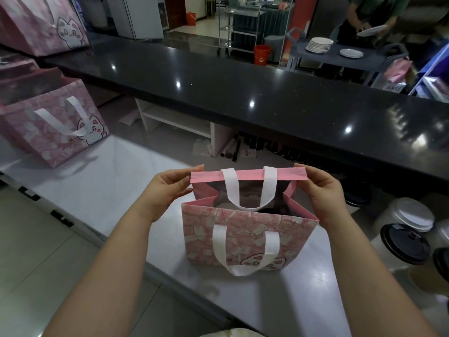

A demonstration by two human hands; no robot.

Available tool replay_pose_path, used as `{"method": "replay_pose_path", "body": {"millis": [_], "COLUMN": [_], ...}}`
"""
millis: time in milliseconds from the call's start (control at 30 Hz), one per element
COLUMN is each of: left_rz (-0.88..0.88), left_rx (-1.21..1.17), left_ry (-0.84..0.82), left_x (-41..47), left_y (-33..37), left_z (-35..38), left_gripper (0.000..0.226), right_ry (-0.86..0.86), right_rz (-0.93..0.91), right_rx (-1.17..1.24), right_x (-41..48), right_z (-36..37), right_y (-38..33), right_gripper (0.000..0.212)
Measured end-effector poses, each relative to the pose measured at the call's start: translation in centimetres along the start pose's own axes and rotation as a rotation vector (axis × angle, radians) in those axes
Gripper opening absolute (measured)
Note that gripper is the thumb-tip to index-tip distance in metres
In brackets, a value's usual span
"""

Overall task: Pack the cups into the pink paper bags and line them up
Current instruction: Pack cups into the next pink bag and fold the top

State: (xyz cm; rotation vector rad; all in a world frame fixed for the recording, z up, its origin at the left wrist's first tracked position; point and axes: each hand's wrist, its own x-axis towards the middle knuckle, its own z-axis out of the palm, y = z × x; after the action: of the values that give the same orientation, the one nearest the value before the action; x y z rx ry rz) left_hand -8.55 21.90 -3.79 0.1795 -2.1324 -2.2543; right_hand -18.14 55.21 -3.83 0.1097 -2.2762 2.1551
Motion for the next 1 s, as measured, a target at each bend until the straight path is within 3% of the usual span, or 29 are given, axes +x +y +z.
{"method": "replay_pose_path", "body": {"millis": [100, 300, 500, 733, 867, 1000], "left_rz": [0.045, 0.138, 0.201, 0.125, 0.164, 0.153], "left_rx": [0.037, 0.161, 0.205, 0.264, 0.461, 0.392], "left_ry": [0.056, 0.319, 0.437, 0.376, 0.404, 0.436], "left_x": [0.1, 0.9, 1.1, 0.9, 1.5, 1.5], "left_y": [0.4, 0.9, 0.3, -0.3, -0.3, -0.8], "left_z": [0.2, 1.5, 2.3, 1.4, 1.4, 1.5], "left_gripper": [0.021, 0.033, 0.034, 0.027, 0.020, 0.025], "right_ry": [0.024, 0.110, 0.120, -0.018, 0.035, 0.048], "right_rz": [-0.024, -0.123, -0.140, -0.068, -0.067, -0.046], "right_rx": [0.001, -0.001, -0.016, -0.031, -0.044, -0.008], "right_x": [0.0, 0.0, -0.1, 0.1, 0.5, 0.5], "right_z": [0.3, 1.7, 2.2, 1.3, 2.1, 1.7], "right_y": [0.0, 0.0, 0.9, 0.7, 0.5, 0.8], "right_gripper": [0.020, 0.016, 0.025, 0.023, 0.025, 0.026]}}
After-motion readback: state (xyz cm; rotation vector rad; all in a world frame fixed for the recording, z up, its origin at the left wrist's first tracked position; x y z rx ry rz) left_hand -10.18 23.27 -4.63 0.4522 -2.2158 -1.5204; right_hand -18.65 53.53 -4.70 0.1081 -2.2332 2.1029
